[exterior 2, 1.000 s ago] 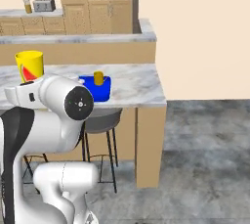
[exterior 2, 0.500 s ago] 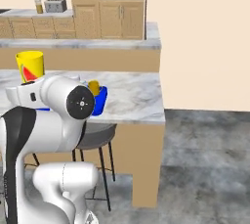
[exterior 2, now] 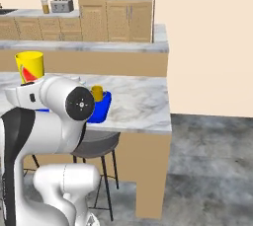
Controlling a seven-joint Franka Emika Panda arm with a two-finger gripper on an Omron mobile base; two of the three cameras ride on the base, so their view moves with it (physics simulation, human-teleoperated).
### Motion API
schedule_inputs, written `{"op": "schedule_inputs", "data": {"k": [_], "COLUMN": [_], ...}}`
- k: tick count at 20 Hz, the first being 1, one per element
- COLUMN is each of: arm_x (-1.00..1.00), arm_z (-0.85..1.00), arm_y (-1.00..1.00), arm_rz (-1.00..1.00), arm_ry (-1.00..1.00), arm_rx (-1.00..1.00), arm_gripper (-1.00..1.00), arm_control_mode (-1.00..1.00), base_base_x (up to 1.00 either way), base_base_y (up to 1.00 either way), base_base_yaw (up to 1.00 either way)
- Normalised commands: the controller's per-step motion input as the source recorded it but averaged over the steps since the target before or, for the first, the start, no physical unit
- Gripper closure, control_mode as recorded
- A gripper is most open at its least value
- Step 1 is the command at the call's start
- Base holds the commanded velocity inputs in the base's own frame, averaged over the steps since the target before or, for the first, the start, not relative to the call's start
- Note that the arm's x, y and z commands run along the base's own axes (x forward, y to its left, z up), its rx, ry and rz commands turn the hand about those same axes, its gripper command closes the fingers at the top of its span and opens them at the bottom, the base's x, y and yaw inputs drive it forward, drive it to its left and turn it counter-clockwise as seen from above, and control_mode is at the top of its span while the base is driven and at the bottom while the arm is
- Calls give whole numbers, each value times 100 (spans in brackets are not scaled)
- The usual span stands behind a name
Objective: There is a tray on the dining counter. Grab the cup, mug, and pitcher and place them on the tray. The pitcher may be placed next to the tray if it cannot fit the tray.
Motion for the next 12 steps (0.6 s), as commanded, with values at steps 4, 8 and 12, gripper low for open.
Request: {"op": "schedule_inputs", "data": {"k": [4,8,12], "arm_x": [0,0,0], "arm_z": [0,0,0], "arm_y": [0,0,0], "arm_rz": [0,0,0], "arm_ry": [0,0,0], "arm_rx": [0,0,0], "arm_gripper": [100,100,100], "arm_control_mode": [100,100,100], "base_base_x": [38,50,52], "base_base_y": [1,0,0], "base_base_yaw": [6,8,9]}}
